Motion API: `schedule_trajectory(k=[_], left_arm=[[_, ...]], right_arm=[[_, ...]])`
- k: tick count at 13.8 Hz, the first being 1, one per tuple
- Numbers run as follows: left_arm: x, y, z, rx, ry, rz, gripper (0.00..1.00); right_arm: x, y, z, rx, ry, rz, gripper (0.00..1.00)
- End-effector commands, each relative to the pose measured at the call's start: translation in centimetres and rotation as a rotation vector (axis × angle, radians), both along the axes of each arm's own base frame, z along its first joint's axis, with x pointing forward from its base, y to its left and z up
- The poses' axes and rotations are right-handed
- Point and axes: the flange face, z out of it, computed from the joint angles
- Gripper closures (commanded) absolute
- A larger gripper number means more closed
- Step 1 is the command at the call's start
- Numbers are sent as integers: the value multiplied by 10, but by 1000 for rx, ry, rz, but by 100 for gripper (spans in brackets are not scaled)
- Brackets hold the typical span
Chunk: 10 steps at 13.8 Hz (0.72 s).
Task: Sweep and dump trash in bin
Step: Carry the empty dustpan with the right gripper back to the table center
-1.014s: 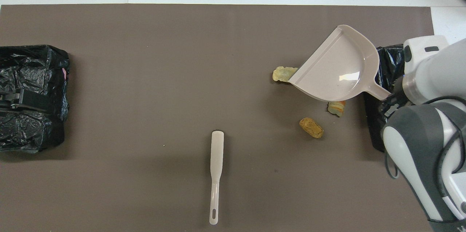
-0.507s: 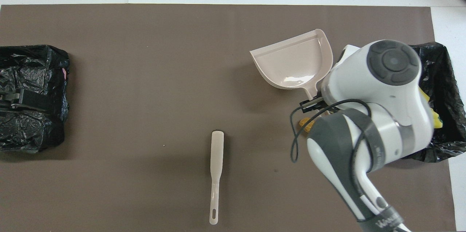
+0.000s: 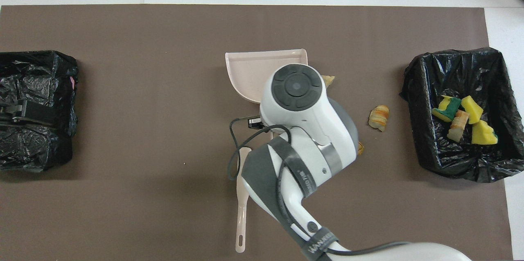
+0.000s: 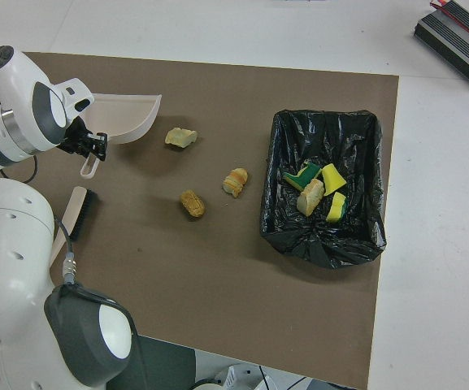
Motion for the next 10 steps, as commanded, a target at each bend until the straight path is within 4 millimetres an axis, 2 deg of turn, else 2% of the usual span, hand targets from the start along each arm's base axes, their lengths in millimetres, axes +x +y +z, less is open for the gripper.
schedule_trajectory(k=[1,3,5,6,10], left_arm=[[-1,0,3,-11,-21,19,0],[0,-4,4,-10,-24,9,0],[-1,-6,4,-10,-22,4,0],[-1,-6,4,-10,-25,9,0],[1,-8,4,-11,-46,-7,0]], right_arm=[[20,60,-27,-52,30,-53,100],[24,70,-47,-68,26,-111,100],[31,63,-51,-67,21,-123,97],[34,63,-46,-46,6,-128,1],[30,61,-19,-3,-21,-123,0]])
